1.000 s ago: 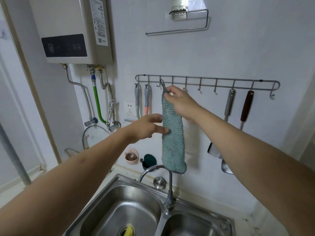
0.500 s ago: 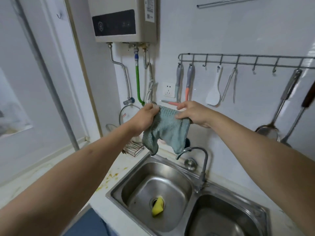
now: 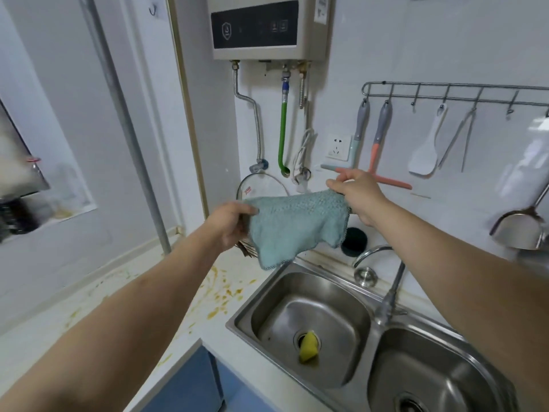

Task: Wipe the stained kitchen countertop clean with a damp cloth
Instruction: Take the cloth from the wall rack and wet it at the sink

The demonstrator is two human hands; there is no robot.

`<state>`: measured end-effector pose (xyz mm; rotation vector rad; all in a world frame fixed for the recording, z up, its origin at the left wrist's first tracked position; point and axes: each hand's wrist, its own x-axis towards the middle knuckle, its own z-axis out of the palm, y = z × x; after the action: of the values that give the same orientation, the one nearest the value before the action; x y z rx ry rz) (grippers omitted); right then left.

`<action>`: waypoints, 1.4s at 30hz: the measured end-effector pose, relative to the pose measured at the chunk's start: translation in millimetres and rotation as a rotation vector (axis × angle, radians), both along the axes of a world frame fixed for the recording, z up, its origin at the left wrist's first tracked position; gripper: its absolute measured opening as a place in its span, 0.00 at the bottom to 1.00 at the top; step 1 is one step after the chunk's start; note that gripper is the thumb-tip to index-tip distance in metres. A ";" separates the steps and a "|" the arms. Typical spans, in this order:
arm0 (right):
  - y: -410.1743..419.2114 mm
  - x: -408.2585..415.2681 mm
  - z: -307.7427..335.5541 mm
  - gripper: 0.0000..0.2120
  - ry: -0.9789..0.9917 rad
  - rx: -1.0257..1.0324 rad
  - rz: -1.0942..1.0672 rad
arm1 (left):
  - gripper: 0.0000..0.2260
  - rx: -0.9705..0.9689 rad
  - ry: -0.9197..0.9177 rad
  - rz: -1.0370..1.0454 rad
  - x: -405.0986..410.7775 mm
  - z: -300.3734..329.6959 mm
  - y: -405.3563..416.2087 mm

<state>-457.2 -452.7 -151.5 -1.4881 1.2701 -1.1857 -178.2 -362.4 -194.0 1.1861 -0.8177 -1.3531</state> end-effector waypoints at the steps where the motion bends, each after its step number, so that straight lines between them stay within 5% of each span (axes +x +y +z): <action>1: 2.9 7.5 -2.8 0.11 -0.062 0.064 0.013 | 0.10 0.027 0.042 0.105 2.3 -1.9 0.7; 4: 17.3 27.2 -4.9 0.16 -0.276 0.234 0.112 | 0.15 0.044 0.103 0.163 8.6 -6.2 6.0; 6: 23.6 36.0 -9.9 0.23 -0.160 0.198 0.110 | 0.29 0.003 0.050 0.139 15.8 -8.5 6.5; 11: 26.6 33.0 -20.1 0.19 0.487 -0.012 0.063 | 0.17 -0.136 -0.746 0.153 28.8 -7.9 6.3; 13: 22.9 28.7 -21.9 0.14 0.594 -0.051 0.063 | 0.17 -0.225 -1.070 0.113 36.1 -3.5 8.8; 15: 17.8 25.5 -25.0 0.08 0.572 -0.062 0.044 | 0.13 -0.249 -1.204 0.085 42.4 -1.4 8.5; 18: 11.7 22.7 -28.7 0.02 0.479 -0.046 0.025 | 0.05 -0.192 -1.097 0.056 48.9 -2.8 0.9; 22: 8.2 19.9 -34.0 0.08 0.089 0.126 -0.020 | 0.08 -0.095 -0.380 0.048 50.3 -4.7 -5.8; 25: 5.5 24.5 -43.2 0.07 0.064 0.095 -0.165 | 0.12 -0.006 -0.121 0.059 30.2 -13.8 -14.7; 28: 14.0 42.0 -57.8 0.14 0.205 0.048 -0.187 | 0.07 0.061 -0.048 0.010 -11.7 -30.0 -24.4; 32: 37.9 73.4 -93.6 0.09 0.295 0.144 0.144 | 0.13 0.118 0.026 -0.210 -74.9 -55.3 -30.1; 38: 29.6 36.4 -137.8 0.07 -0.002 0.392 0.100 | 0.14 0.188 0.034 -0.161 -110.0 -104.7 -56.4; 42: 18.7 -15.5 -183.5 0.07 0.285 0.475 0.126 | 0.13 0.314 -0.074 -0.072 -128.5 -136.0 -72.6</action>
<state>-472.7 -434.0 -335.0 -1.3795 1.4955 -0.5471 -306.7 -435.0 -330.0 1.4690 -0.7228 -1.5442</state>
